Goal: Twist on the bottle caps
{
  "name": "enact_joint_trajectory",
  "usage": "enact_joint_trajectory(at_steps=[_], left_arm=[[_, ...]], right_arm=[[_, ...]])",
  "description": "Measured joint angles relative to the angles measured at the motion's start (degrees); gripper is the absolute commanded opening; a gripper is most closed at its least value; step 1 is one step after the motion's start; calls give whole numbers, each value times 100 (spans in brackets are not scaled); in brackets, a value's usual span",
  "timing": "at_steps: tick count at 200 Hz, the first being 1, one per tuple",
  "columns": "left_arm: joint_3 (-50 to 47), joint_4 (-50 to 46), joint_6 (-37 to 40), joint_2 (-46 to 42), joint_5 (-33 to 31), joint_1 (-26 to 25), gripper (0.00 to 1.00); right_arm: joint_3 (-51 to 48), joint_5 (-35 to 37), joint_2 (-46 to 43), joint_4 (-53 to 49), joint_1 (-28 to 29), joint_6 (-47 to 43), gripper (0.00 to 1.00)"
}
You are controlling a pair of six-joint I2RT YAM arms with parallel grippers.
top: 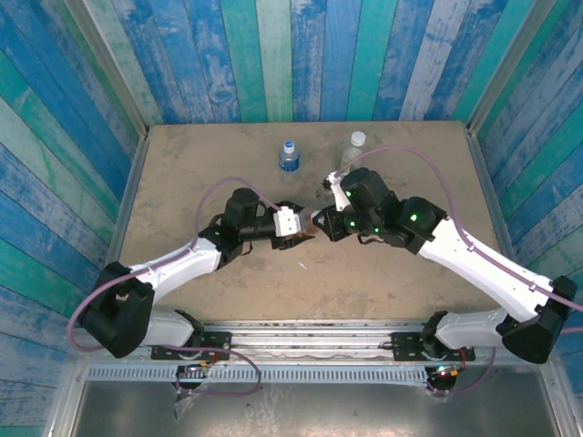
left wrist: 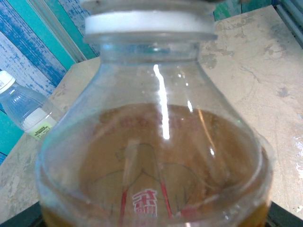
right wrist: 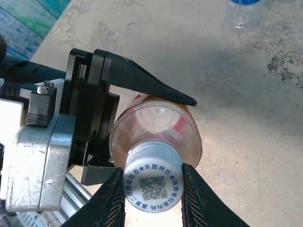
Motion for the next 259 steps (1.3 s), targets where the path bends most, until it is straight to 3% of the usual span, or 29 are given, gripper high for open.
enact_joint_trajectory(at_steps=[20,46,96,126,163,186,220,241,259], left_arm=[[2,72,39,0,81,-33,59],[2,70,98,0,199,-72,59],[2,70,133,0,256,-76,59],[2,68,140,0,262,-76,59],[2,68,151,0,269,-76,59],[2,61,170,0,267,-74,59],[2,39,195,0,262,-74,59],[2,26,188,0,258,-72,59],[2,-17,164,0,205,-37,59]], right_arm=[[125,-201,-4,-149,-111,-704,61],[487,-398,9,-726,-214,-2317,66],[1270,-188,227,-1563,63,-5119,58],[1561,-144,575,-1773,164,-5976,48],[1563,-122,815,-1880,166,-6295,37],[1563,-103,844,-1902,166,-6356,17],[1565,-87,855,-1908,166,-6240,12],[1534,-127,855,-1838,111,-5637,9],[1257,-175,737,-1473,42,-4478,3]])
